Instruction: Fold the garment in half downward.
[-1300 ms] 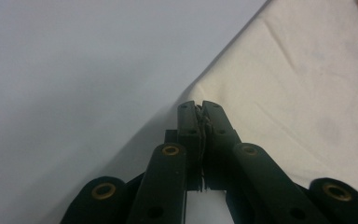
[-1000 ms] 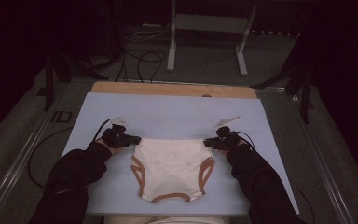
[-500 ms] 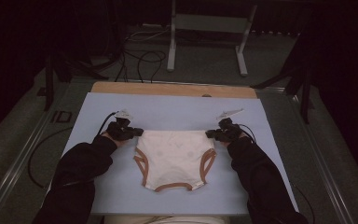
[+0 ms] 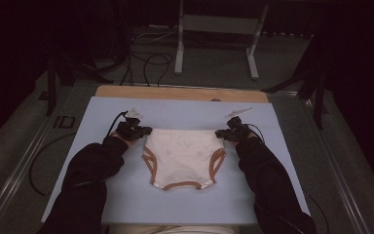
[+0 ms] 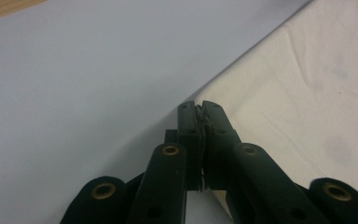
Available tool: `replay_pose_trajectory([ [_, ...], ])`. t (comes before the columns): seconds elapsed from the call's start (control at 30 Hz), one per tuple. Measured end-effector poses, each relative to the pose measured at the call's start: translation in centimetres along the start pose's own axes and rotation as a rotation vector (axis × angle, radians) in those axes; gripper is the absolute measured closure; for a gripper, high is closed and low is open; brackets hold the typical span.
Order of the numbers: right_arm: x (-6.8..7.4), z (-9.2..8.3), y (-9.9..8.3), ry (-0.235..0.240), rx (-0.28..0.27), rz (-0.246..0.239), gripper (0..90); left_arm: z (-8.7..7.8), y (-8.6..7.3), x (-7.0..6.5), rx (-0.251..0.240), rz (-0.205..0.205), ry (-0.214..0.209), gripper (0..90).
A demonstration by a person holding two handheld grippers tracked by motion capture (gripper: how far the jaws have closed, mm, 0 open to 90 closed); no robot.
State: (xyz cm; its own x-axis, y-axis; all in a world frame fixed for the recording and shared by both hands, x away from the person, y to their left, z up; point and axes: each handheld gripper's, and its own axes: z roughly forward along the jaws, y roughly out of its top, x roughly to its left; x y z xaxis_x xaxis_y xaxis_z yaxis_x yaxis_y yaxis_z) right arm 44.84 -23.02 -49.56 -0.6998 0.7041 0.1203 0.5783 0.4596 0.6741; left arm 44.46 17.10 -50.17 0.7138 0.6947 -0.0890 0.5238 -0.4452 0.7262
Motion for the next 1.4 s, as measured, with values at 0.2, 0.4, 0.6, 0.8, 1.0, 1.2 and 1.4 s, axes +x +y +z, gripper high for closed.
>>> replay_pose_trajectory([
  [0.2, -0.4, 0.5, -0.1, -0.019, 0.011, 0.011, 85.3, 0.9, 0.4, 0.2, 0.009, -0.003, 0.021, 88.6],
  [0.4, -0.8, 1.0, -0.1, -0.028, 0.022, 0.016, 85.2, 1.7, 0.7, 0.3, 0.020, -0.009, 0.031, 88.6],
  [0.6, -1.3, 1.5, -0.1, -0.033, 0.024, 0.025, 85.2, 2.2, 0.6, 0.5, 0.025, -0.012, 0.044, 88.6],
  [0.8, -1.7, 2.0, 0.2, -0.036, 0.023, 0.031, 85.1, 2.4, 0.5, 0.6, 0.025, -0.019, 0.046, 88.5],
  [1.0, -1.8, 2.4, 0.2, -0.038, 0.031, 0.045, 84.3, 2.6, 0.6, 0.6, 0.045, -0.025, 0.051, 88.0],
  [1.2, -1.7, 2.2, 0.4, -0.047, 0.021, 0.048, 75.2, 2.4, 0.9, 0.5, 0.031, -0.034, 0.072, 78.5],
  [1.4, -1.7, 1.4, 0.7, -0.039, 0.007, 0.050, 59.4, 1.7, 1.3, 0.3, 0.021, -0.045, 0.087, 54.4],
])
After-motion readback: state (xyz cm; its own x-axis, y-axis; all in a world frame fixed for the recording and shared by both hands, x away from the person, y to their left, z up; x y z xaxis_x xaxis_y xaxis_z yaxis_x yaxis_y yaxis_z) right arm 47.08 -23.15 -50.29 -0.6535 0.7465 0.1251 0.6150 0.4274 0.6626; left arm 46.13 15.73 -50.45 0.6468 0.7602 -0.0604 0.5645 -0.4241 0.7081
